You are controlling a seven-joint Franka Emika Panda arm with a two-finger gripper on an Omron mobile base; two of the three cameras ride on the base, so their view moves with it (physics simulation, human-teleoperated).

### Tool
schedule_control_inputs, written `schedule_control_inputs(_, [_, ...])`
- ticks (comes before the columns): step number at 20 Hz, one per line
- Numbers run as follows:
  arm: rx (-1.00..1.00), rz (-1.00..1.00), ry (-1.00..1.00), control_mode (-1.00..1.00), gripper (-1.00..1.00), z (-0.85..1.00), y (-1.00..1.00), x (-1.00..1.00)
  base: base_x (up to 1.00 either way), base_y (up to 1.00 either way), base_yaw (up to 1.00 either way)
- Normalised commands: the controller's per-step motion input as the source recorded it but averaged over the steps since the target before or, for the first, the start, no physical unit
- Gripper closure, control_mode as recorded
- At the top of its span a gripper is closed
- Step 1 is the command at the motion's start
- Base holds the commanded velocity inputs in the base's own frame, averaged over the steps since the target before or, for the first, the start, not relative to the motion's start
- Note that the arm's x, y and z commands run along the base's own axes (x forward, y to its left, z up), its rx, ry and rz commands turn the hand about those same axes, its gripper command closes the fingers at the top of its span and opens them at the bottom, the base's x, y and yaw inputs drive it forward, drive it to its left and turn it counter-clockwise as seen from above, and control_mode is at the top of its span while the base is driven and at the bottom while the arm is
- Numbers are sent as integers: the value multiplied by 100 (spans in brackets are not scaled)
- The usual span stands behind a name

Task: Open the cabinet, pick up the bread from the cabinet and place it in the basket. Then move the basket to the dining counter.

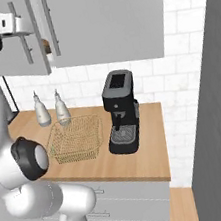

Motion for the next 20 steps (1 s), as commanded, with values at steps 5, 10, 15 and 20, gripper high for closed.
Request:
schedule_control_inputs(5, [0, -21, -2, -100, 100, 0, 40, -100, 0, 0, 0])
schedule_control_inputs(10, [-2, -16, 0, -100, 100, 6, 52, -100, 0, 0, 0])
schedule_control_inputs(15, [-4, -10, -8, -100, 100, 0, 63, -100, 0, 0, 0])
schedule_control_inputs(20, [-10, -3, -3, -100, 100, 0, 77, -87, 0, 0, 0])
